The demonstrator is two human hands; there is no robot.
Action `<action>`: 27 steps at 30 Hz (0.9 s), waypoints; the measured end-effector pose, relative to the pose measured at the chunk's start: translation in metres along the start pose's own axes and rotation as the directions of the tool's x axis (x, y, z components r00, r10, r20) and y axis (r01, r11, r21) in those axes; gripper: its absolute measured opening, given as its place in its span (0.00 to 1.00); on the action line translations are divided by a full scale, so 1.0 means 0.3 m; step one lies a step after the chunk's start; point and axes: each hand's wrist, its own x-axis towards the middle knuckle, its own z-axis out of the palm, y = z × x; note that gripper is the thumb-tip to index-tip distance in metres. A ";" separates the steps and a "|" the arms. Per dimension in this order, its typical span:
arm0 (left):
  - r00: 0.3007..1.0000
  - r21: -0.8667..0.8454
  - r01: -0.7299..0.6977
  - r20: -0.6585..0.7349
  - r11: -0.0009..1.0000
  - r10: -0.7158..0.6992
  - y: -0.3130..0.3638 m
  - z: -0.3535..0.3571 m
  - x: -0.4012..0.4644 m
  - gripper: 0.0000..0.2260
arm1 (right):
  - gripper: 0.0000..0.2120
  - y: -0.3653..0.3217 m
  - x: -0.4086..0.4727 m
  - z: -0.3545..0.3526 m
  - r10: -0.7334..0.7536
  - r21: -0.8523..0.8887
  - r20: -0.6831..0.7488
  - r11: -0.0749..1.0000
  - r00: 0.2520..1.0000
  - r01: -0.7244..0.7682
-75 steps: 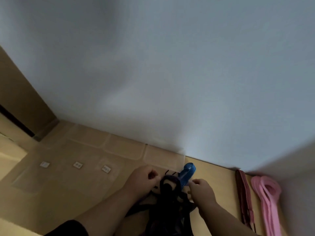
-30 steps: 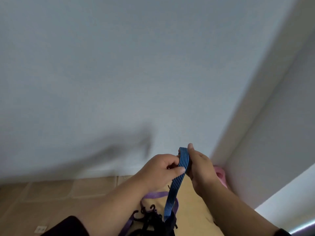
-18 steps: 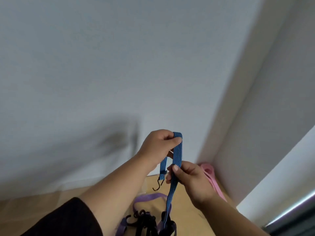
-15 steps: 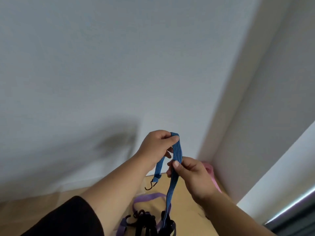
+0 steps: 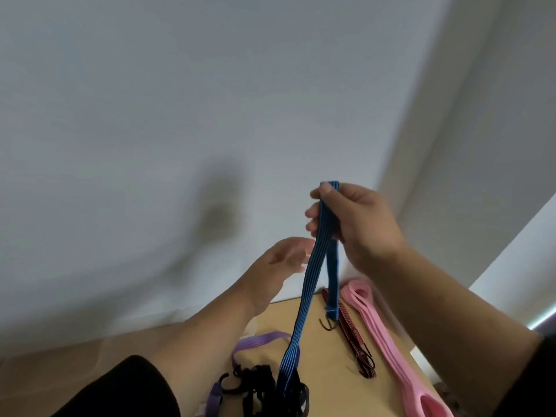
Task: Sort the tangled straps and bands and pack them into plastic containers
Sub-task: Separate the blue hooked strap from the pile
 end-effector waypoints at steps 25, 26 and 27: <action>0.994 0.199 -0.101 -0.009 0.975 0.105 0.108 0.019 0.019 0.07 | 0.07 0.000 0.056 -0.098 0.258 0.291 -0.061 0.929 0.964 -0.230; 0.995 0.179 -0.097 -0.001 0.979 0.099 0.105 0.022 0.016 0.07 | 0.07 -0.007 0.061 -0.098 0.270 0.344 -0.067 0.910 0.961 -0.231; 0.996 0.153 -0.083 0.000 0.985 0.084 0.104 0.026 0.014 0.08 | 0.06 -0.014 0.067 -0.100 0.277 0.391 -0.081 0.893 0.958 -0.225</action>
